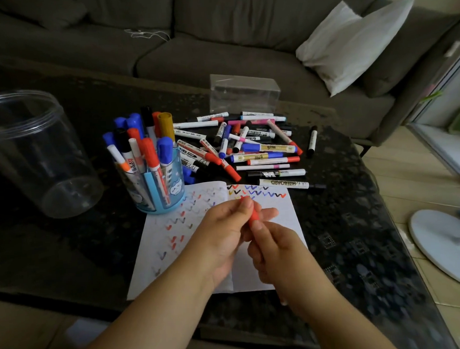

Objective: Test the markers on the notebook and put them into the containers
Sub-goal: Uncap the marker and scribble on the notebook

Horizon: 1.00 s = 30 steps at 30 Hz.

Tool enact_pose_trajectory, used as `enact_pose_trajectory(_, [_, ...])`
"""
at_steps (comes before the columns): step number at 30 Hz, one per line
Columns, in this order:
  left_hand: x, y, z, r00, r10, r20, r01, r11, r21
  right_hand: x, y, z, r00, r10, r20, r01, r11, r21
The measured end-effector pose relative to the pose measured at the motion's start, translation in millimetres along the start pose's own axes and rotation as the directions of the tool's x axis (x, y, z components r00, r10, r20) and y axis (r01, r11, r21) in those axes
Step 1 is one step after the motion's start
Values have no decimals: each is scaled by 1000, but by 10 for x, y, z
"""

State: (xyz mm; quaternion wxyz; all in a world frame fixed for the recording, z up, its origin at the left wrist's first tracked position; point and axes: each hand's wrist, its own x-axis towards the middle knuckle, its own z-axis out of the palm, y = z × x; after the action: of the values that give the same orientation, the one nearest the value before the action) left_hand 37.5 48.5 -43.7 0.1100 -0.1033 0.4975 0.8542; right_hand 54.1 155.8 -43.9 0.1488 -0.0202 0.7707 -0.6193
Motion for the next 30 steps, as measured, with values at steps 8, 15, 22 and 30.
enact_pose_trajectory(8, [143, 26, -124, 965, 85, -248, -86, 996, 6, -159, 312, -144, 987, -99, -126, 48, 932, -361])
enact_pose_trajectory(15, [164, 3, -250, 913, 299, -277, -150, 878, 455, 89, -55, -408, 998, 37, -55, -19, 957, 291])
enact_pose_trajectory(22, [234, -92, -290, 880, 474, -16, -212, 423, 881, 513, -131, -548, 982, 172, 79, -174, 657, 733])
enact_pose_trajectory(30, [354, -223, -306, 818, 428, 384, -393, -71, 917, 920, 47, -469, 982, -86, -170, 82, 996, -29])
